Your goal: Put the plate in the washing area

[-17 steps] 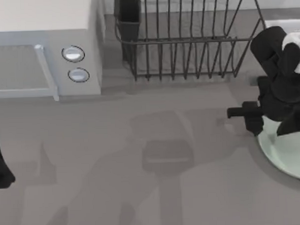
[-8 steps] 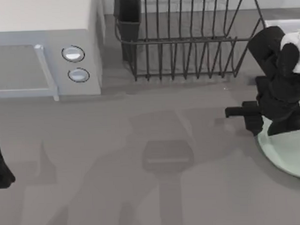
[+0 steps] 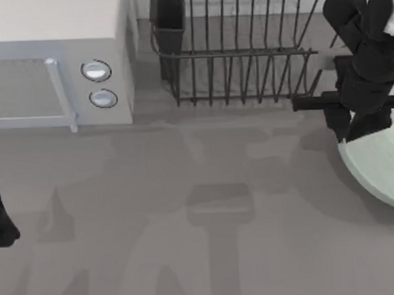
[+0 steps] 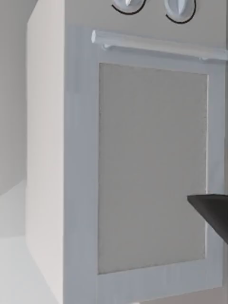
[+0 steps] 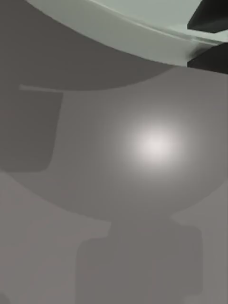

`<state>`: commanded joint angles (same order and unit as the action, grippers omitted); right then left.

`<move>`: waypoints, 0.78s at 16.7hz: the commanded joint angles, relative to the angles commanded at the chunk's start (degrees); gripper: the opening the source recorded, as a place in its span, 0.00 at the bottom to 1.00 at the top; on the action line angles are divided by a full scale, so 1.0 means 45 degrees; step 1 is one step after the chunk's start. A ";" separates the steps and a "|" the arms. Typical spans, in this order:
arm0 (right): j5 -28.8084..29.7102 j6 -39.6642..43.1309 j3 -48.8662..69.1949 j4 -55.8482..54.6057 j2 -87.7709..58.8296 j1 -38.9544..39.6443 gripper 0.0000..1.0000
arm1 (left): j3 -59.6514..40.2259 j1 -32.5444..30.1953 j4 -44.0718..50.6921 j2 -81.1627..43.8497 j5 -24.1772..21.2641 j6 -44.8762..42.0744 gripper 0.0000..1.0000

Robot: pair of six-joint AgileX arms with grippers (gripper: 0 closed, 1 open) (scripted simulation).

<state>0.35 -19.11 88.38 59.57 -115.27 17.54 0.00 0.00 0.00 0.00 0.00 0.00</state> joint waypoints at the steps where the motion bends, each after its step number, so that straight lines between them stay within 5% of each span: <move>1: -0.0001 0.0004 0.1068 0.1038 -0.0046 -0.0004 0.00 | 0.0000 0.0000 0.0000 0.0000 0.0000 0.0000 1.00; 8: -0.0006 0.0095 0.8063 0.7893 0.0017 -0.0095 0.00 | 0.0000 0.0000 0.0000 0.0000 0.0000 0.0000 1.00; 13: -0.0008 0.0150 0.9573 0.9408 0.0202 -0.0147 0.00 | 0.0000 0.0000 0.0000 0.0000 0.0000 0.0000 1.00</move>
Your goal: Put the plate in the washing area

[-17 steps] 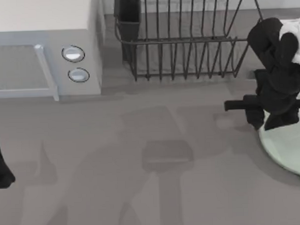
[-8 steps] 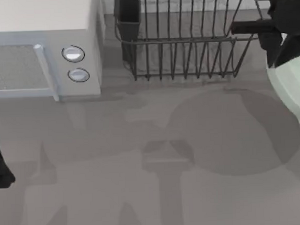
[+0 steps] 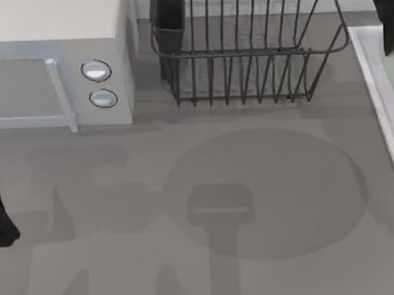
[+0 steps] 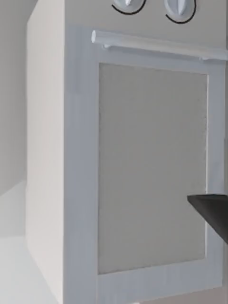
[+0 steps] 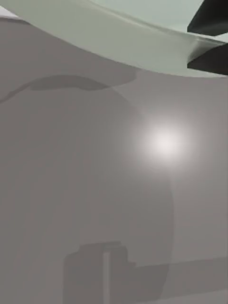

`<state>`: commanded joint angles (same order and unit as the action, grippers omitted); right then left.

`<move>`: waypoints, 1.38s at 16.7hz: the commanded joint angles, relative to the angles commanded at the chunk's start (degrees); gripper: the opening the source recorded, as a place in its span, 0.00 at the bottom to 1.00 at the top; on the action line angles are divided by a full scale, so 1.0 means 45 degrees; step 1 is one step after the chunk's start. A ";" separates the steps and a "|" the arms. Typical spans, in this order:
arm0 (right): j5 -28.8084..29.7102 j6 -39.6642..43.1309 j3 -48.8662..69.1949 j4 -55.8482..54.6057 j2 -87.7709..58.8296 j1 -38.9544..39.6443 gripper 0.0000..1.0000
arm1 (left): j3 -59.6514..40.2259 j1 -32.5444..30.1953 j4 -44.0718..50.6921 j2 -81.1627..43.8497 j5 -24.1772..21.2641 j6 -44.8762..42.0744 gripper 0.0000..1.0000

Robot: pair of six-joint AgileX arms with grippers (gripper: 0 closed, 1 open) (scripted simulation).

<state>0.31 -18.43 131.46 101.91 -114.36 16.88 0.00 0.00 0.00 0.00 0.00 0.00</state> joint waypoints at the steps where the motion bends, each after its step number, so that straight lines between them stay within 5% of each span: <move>1: 0.0000 0.0000 0.0000 0.0000 0.0000 0.0000 0.00 | 0.0000 0.0000 0.0000 0.0000 0.0000 0.0000 1.00; 7: 0.0002 0.0539 0.0839 0.0003 -0.0936 -0.0490 0.00 | 0.0000 0.0000 0.0000 0.0000 0.0000 0.0000 1.00; 17: 0.0045 0.4435 0.7215 -0.0195 -0.8557 -0.4403 0.00 | 0.0000 0.0000 0.0000 0.0000 0.0000 0.0000 1.00; 23: 0.0049 0.4831 0.7737 -0.0250 -0.9103 -0.4801 0.00 | 0.0000 0.0000 0.0000 0.0000 0.0000 0.0000 1.00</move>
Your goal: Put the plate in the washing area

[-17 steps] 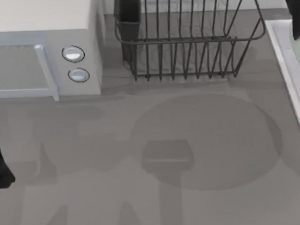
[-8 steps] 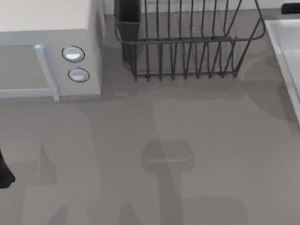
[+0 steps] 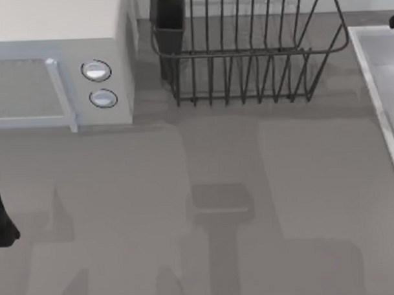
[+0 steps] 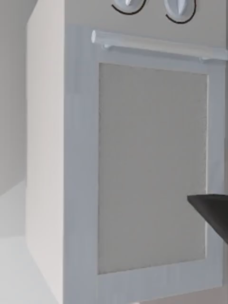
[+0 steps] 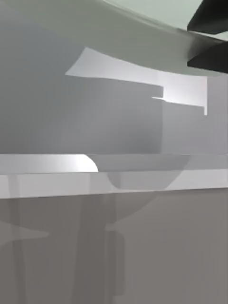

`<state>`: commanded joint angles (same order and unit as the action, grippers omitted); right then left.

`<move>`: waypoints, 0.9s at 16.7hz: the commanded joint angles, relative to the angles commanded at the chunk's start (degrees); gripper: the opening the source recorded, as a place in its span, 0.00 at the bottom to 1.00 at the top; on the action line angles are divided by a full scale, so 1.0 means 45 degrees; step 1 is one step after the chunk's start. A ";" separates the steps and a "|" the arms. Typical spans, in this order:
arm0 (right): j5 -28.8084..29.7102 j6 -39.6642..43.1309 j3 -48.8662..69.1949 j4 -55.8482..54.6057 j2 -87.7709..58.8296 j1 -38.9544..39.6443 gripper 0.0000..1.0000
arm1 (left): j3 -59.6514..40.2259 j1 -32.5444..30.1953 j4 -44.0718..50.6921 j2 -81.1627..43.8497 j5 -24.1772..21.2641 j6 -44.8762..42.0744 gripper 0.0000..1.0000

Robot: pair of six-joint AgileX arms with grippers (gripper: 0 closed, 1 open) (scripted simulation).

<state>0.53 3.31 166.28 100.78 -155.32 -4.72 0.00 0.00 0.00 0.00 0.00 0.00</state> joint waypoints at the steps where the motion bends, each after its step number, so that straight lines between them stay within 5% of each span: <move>1: 0.0000 0.0000 0.0000 0.0000 0.0000 0.0000 0.08 | 0.0000 0.0000 0.0000 0.0000 0.0000 0.0000 1.00; 13: 0.0000 0.0000 0.0000 0.0000 0.0000 0.0000 0.98 | 0.0000 0.0000 0.0000 0.0000 0.0000 0.0000 1.00; 15: 0.0000 0.0000 0.0000 0.0000 0.0000 0.0000 1.00 | 0.0000 0.0000 0.0000 0.0000 0.0000 0.0000 1.00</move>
